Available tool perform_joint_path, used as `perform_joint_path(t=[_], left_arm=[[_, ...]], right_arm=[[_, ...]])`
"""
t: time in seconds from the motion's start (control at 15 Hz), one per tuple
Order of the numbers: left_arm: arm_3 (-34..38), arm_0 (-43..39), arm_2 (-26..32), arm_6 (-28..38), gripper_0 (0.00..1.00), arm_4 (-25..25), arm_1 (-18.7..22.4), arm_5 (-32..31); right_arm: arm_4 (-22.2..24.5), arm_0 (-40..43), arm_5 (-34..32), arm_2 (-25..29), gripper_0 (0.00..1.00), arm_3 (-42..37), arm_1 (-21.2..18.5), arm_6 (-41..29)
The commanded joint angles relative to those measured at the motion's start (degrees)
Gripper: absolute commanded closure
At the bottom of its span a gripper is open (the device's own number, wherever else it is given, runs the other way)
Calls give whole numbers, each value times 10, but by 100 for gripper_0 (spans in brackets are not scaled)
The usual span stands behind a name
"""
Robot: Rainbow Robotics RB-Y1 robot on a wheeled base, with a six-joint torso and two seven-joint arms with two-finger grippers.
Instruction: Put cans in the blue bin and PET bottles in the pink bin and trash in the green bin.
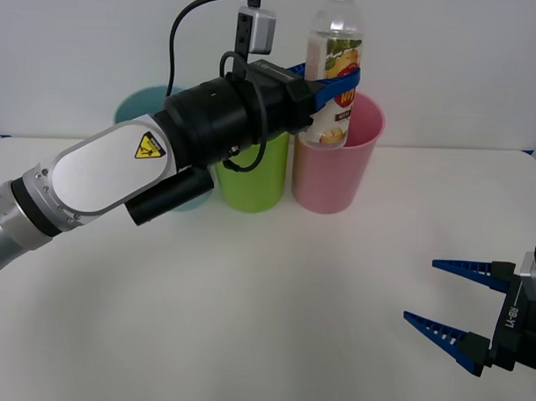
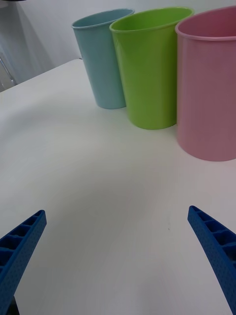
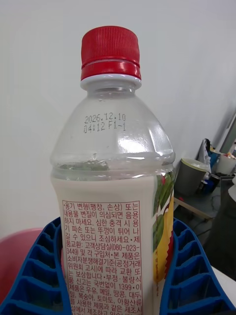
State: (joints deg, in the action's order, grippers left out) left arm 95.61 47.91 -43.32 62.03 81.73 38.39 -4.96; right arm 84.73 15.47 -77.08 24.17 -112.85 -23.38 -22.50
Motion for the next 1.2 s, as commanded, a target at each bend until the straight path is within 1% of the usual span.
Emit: perform_joint_path(t=[0.07,0.13,0.27,0.4,0.6,0.8,1.0,1.2], left_arm=[[-37,26,0,-15,100,4,-21,27],[-47,34,0,-24,100,5,-24,32],[-87,51,0,-66,100,5,-44,35],[-120,68,0,-77,100,7,-62,34],[-184,93,0,-107,100,13,-104,34],[-234,111,-5,-121,100,24,-133,34],[-265,116,-7,-129,100,33,-149,34],[-274,116,-7,-133,100,40,-156,34]], right_arm=[[0,0,0,0,0,0,0,0],[0,0,0,0,0,0,0,0],[0,0,0,0,0,0,0,0],[0,0,0,0,0,0,0,0],[0,0,0,0,0,0,0,0],[0,0,0,0,0,0,0,0],[0,0,0,0,0,0,0,0],[0,0,0,0,0,0,0,0]])
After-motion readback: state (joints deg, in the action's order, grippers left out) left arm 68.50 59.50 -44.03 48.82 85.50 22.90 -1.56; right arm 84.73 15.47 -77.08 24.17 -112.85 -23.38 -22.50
